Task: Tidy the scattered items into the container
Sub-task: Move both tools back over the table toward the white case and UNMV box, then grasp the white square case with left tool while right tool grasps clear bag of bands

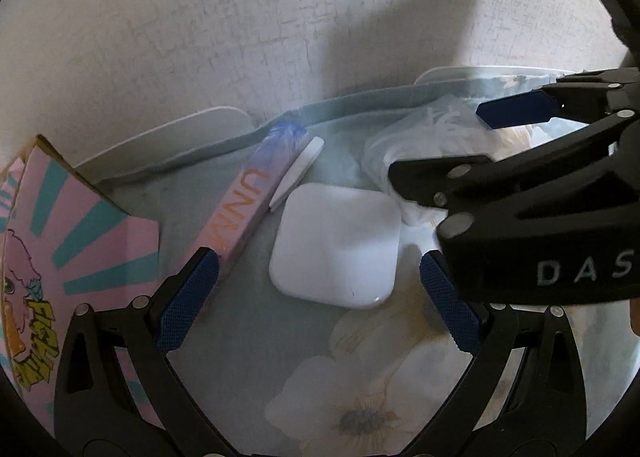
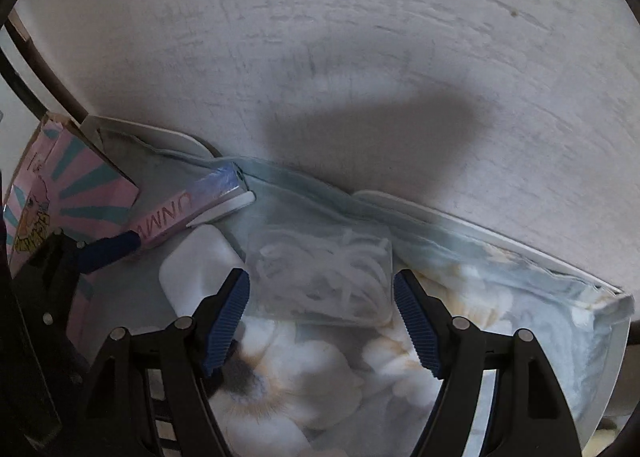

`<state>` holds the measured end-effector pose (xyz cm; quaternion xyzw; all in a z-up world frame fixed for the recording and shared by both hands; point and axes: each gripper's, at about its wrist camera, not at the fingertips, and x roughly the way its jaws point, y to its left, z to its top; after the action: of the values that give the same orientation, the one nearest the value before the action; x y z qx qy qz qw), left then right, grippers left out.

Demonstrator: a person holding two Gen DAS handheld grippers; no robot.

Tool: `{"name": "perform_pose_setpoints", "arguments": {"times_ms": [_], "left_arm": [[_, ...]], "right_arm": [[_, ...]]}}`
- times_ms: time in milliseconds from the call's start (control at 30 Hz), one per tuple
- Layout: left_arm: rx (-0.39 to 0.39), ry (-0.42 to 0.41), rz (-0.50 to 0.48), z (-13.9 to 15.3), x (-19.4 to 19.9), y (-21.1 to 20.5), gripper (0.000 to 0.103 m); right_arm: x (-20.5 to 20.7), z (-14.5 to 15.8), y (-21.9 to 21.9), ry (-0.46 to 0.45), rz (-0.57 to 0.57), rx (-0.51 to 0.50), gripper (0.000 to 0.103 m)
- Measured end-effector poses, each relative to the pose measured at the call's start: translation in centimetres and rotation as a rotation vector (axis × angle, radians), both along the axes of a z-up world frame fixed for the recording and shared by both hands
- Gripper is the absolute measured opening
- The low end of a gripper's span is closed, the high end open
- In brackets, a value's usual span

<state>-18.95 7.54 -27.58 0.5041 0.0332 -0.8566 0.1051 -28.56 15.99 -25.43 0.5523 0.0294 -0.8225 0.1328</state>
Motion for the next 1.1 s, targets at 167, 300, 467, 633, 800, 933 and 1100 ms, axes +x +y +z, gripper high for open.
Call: {"name": "perform_pose_setpoints", "arguments": {"times_ms": [167, 300, 467, 633, 800, 933, 1100], "left_arm": [[-0.027, 0.048, 0.013, 0.3, 0.4, -0.2, 0.079], [-0.011, 0.072, 0.001, 0.7, 0.9, -0.2, 0.064], [-0.037, 0.079, -0.019, 0.7, 1.7, 0.6, 0.055], [-0.026, 0.094, -0.035, 1.2, 2.3, 1.2, 0.04], [-0.057, 0.093, -0.053, 1.2, 2.8, 2.0, 0.038], [-0.04, 0.096, -0.042, 1.3, 3.2, 1.9, 0.038], [0.014, 0.075, 0.008, 1.1, 3.7, 1.1, 0.081]], "right_arm": [[-0.1, -0.2, -0.1, -0.001, 0.006, -0.026, 0.079], [-0.1, -0.2, 0.6, 0.005, 0.007, -0.052, 0.08], [0.5, -0.3, 2.4, -0.006, -0.03, -0.086, 0.08], [1.2, -0.4, 3.0, -0.025, -0.057, -0.109, 0.08], [2.0, -1.4, 0.9, -0.02, -0.017, 0.039, 0.08], [2.5, -1.5, 0.4, 0.006, -0.01, 0.076, 0.08], [3.0, -1.3, 1.2, 0.016, -0.027, 0.043, 0.079]]}}
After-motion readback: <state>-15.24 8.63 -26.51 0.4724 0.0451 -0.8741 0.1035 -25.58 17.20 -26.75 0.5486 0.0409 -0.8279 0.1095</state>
